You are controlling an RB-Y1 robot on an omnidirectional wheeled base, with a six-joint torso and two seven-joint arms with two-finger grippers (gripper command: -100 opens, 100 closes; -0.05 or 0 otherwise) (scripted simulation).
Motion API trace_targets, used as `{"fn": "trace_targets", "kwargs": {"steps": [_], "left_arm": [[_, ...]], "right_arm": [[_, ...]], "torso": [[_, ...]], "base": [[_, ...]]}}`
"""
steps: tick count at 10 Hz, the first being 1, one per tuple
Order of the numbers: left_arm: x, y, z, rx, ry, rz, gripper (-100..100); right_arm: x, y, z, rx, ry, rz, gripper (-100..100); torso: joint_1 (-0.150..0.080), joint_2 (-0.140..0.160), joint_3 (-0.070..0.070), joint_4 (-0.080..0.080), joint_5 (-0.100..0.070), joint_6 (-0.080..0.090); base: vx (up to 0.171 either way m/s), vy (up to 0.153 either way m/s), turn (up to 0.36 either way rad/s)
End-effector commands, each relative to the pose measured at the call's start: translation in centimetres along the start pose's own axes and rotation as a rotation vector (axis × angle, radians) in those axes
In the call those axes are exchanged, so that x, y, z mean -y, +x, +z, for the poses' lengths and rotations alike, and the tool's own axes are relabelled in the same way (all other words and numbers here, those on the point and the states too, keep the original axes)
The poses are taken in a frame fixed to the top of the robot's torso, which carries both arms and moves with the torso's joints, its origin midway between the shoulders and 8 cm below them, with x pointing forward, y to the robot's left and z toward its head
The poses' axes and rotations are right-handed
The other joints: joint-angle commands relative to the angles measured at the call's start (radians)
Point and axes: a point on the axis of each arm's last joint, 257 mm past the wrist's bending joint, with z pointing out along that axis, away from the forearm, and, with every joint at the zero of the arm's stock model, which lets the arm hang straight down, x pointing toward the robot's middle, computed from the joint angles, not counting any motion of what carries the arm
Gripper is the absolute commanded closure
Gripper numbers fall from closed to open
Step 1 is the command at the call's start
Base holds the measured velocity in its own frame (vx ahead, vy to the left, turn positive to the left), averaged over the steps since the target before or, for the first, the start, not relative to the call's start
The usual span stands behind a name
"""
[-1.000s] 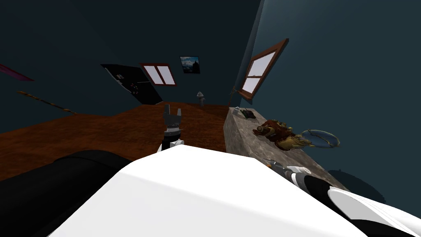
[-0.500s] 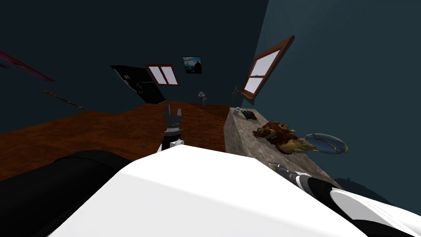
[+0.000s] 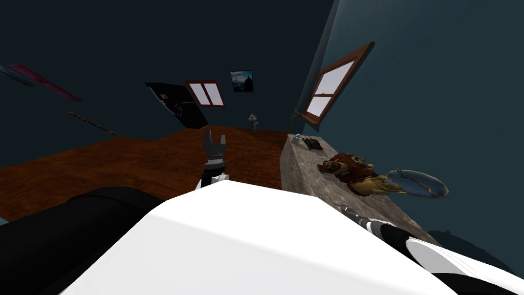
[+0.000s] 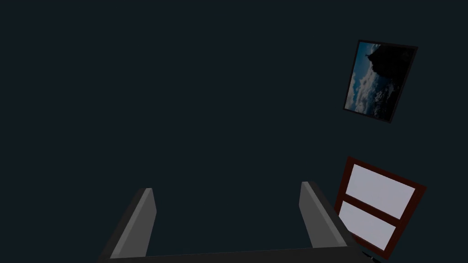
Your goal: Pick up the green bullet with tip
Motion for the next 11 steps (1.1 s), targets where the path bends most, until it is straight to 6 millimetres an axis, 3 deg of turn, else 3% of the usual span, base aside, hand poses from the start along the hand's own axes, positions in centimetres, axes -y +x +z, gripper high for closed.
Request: {"fn": "trace_targets", "kwargs": {"steps": [1,5,6,7,10,11], "left_arm": [[0.0,0.0,0.0,0.000,0.000,0.000,0],[0.0,0.0,0.0,0.000,0.000,0.000,0],[0.0,0.0,0.0,0.000,0.000,0.000,0],[0.0,0.0,0.0,0.000,0.000,0.000,0],[0.0,0.0,0.0,0.000,0.000,0.000,0],[0.0,0.0,0.0,0.000,0.000,0.000,0]], "right_arm": [[0.0,0.0,0.0,0.000,0.000,0.000,100],[0.0,0.0,0.0,0.000,0.000,0.000,100],[0.0,0.0,0.0,0.000,0.000,0.000,0],[0.8,-0.3,-0.9,0.004,-0.002,-0.010,100],[1.1,-0.5,-1.3,0.006,-0.001,-0.017,100],[1.2,-0.5,-1.3,0.006,-0.002,-0.017,0]], "torso": [[0.000,0.000,0.000,0.000,0.000,0.000],[-0.001,0.000,0.000,0.000,-0.001,0.000],[-0.001,0.000,0.000,0.000,-0.001,0.000],[-0.001,0.000,0.000,0.000,-0.001,0.000],[-0.002,0.000,0.000,0.000,-0.001,0.000],[-0.002,0.000,0.000,0.000,-0.001,0.000]], "base": [[0.000,0.000,0.000],[0.000,0.000,0.000],[0.000,0.000,0.000],[-0.007,-0.014,-0.105],[-0.006,-0.016,-0.046],[0.000,0.000,0.000]]}}
